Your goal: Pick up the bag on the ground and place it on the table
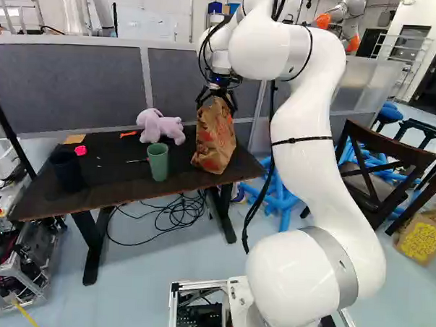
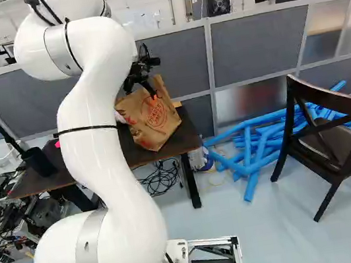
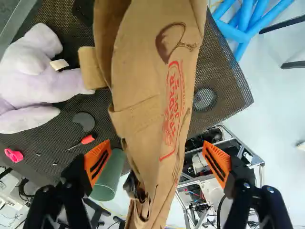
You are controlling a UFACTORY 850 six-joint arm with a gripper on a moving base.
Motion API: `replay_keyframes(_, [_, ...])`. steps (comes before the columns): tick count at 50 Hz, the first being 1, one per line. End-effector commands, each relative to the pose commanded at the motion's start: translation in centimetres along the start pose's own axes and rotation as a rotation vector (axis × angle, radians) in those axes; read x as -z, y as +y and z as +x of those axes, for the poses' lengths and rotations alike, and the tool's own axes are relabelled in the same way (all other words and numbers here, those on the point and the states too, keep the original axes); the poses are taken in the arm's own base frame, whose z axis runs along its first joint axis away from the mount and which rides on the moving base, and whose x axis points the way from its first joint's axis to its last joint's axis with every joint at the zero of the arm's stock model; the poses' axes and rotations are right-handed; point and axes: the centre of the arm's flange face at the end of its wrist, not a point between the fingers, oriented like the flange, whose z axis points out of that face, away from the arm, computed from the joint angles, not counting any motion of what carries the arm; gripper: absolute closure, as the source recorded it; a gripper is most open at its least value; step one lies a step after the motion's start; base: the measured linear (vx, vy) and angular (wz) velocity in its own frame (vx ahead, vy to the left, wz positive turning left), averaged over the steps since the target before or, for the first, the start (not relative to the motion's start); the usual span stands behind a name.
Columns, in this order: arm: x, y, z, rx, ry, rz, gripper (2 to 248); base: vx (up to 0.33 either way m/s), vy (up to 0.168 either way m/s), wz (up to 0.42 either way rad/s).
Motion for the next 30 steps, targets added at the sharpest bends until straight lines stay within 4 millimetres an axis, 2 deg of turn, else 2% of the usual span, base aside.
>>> replay_keyframes(30, [4.7,1.1,-2.2,0.003,-0.020,-0.010,3,0.000,0.000,0.000])
